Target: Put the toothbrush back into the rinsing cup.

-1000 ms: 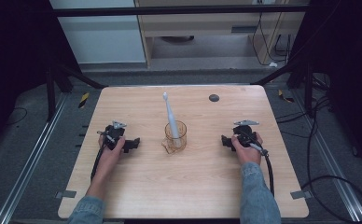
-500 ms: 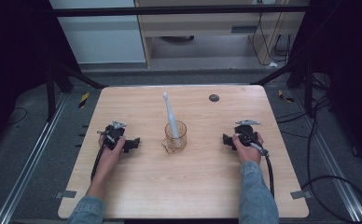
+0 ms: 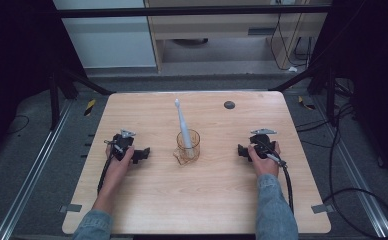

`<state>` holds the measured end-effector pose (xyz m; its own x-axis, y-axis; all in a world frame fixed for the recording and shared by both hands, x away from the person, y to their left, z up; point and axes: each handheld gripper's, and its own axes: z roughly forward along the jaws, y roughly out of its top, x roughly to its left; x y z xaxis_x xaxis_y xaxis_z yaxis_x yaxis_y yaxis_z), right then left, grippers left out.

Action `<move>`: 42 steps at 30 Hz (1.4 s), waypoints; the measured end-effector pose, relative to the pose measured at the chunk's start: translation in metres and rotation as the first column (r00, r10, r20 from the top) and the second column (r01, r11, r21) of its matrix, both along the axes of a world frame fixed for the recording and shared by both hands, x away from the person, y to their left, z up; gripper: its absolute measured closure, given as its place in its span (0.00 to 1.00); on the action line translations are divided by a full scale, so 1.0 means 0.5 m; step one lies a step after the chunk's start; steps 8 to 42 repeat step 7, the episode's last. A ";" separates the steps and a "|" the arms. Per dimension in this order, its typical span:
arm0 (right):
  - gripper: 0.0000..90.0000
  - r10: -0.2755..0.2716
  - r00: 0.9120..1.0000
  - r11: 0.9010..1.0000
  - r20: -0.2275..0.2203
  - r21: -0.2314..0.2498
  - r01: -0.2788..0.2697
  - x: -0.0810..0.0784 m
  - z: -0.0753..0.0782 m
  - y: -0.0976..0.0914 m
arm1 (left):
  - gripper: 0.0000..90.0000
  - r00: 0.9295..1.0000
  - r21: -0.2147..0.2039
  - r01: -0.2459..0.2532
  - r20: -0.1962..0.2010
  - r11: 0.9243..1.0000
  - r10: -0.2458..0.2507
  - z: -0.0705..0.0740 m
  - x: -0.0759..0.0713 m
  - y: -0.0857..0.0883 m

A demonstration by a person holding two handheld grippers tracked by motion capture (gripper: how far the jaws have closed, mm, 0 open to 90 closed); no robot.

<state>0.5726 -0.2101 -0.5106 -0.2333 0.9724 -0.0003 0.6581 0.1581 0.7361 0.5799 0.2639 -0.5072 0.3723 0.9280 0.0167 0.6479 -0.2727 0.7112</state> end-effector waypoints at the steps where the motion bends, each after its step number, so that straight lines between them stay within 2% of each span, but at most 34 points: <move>1: 0.04 -0.010 1.000 1.000 -0.007 0.001 0.010 -0.001 0.000 0.002 | 0.00 1.000 0.000 0.000 0.000 1.000 0.000 0.000 0.000 0.000; 5: 0.00 -0.080 0.997 0.997 -0.017 -0.004 0.080 -0.001 -0.001 0.008 | 0.00 1.000 0.000 0.000 0.000 1.000 0.000 0.000 0.000 0.000; 42: 0.00 -0.082 0.997 0.997 -0.018 -0.004 0.082 -0.001 -0.001 0.008 | 0.00 1.000 0.000 0.000 0.000 1.000 0.000 0.000 0.000 0.000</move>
